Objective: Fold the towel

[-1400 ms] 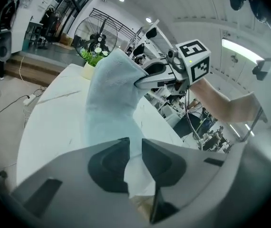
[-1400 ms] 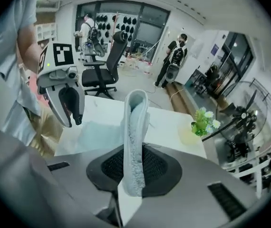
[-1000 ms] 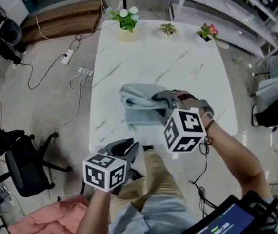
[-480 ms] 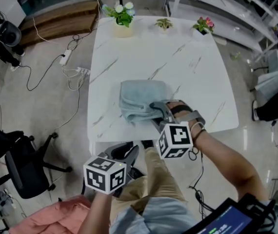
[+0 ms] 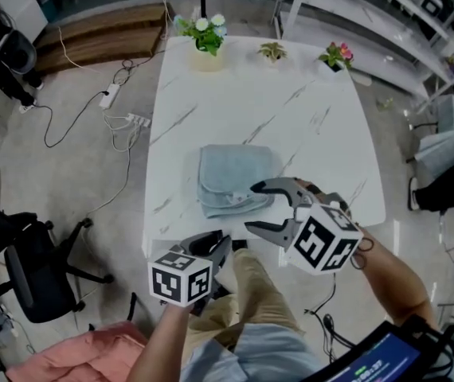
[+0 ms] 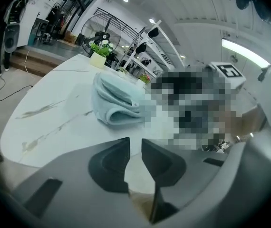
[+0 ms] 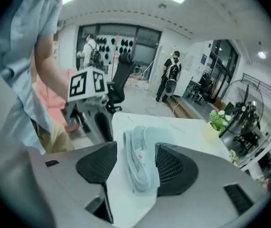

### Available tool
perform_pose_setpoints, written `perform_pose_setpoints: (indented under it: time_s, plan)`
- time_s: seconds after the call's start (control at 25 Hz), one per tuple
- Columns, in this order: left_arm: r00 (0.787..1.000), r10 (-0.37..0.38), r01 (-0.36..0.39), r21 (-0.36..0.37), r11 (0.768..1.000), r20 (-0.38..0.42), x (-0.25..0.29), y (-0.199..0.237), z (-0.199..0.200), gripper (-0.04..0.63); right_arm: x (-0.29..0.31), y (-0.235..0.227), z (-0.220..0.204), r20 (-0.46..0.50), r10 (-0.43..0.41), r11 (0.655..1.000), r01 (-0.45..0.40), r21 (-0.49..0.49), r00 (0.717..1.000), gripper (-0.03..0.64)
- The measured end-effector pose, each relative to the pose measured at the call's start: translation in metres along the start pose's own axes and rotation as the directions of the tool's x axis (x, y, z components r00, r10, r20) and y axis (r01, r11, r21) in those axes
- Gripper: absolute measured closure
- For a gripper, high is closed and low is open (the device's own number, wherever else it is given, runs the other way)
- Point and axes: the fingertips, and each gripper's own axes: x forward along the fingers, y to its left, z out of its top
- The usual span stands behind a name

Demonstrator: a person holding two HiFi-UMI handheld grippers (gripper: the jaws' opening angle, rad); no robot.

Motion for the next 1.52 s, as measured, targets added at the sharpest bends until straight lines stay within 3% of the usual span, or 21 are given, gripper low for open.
perform_pose_setpoints:
  time_s: [0.16,0.36,0.4,0.44,0.52,0.64,0.76,0.88,1.0,1.08,1.16,1.24,1.32,1.4,1.44,1.52]
  plan:
    - [1.0,-0.01,0.01,-0.015,1.0,-0.003,0.008,0.001,0.002,0.517,0.024,-0.02,0.002,-0.007,0.111,0.99,-0.11,0.083,0.994,0.411]
    - [1.0,-0.009,0.009,-0.051,0.999,-0.006,0.015,0.011,0.011,0.513,0.071,-0.008,-0.017,-0.123,0.288,0.955,-0.275,0.113,0.95,0.42]
    - [1.0,-0.014,0.013,-0.061,0.998,-0.012,0.016,0.013,0.012,0.508,0.076,-0.007,-0.021,-0.147,0.289,0.956,-0.278,0.094,0.946,0.434]
    - [1.0,-0.019,0.018,-0.069,0.997,-0.019,0.018,0.014,0.012,0.502,0.078,-0.008,-0.021,-0.156,0.273,0.962,-0.267,0.058,0.949,0.505]
    - [0.999,-0.025,0.023,-0.077,0.997,-0.027,0.021,0.015,0.015,0.49,0.072,-0.012,-0.008,-0.121,0.21,0.977,-0.213,-0.012,0.97,0.563]
    - [1.0,-0.019,0.018,-0.086,0.996,-0.01,0.025,0.02,0.026,0.48,0.054,-0.016,0.012,-0.073,0.103,0.99,-0.109,-0.09,0.992,0.567]
    - [0.999,-0.02,0.022,-0.103,0.994,0.025,0.026,0.022,0.041,0.483,0.049,-0.003,0.013,-0.078,0.033,0.973,-0.05,-0.224,0.996,0.568]
    - [1.0,0.003,-0.003,-0.076,0.997,-0.006,0.028,0.026,0.046,0.487,0.054,0.014,0.0,-0.099,0.03,0.96,-0.056,-0.273,0.995,0.546]
    - [0.993,0.018,-0.025,-0.056,0.998,-0.113,0.019,0.029,0.021,0.495,0.065,0.021,-0.019,-0.138,0.034,0.953,-0.073,-0.295,0.99,0.519]
    - [0.99,0.012,-0.022,-0.07,0.997,-0.138,0.004,0.03,0.004,0.495,0.074,0.026,-0.032,-0.168,0.03,0.947,-0.082,-0.309,0.985,0.499]
    - [0.995,-0.001,-0.009,-0.094,0.996,-0.102,-0.015,0.03,-0.002,0.497,0.085,0.038,-0.045,-0.21,0.035,0.929,-0.109,-0.354,0.977,0.477]
    - [1.0,-0.02,0.019,-0.095,0.995,-0.007,-0.035,0.025,0.009,0.515,0.084,0.053,-0.044,-0.208,0.051,0.911,-0.13,-0.391,0.977,0.411]
    - [0.995,-0.046,0.051,-0.049,0.997,0.089,-0.051,0.017,0.035,0.52,0.059,0.048,-0.022,-0.091,0.071,0.952,-0.094,-0.291,0.993,0.38]
    - [0.988,-0.059,0.056,0.021,0.998,0.143,-0.057,0.013,0.06,0.52,0.024,0.022,-0.006,0.054,0.057,0.995,-0.053,-0.081,0.997,0.412]
    - [0.985,-0.066,0.058,0.053,0.997,0.157,-0.056,0.012,0.07,0.52,0.011,0.008,-0.008,0.089,0.042,0.999,-0.044,0.019,0.995,0.432]
    - [0.983,-0.089,0.072,0.106,0.992,0.162,-0.047,0.011,0.082,0.52,0.001,-0.008,-0.03,0.068,0.041,0.989,-0.05,0.137,0.997,0.446]
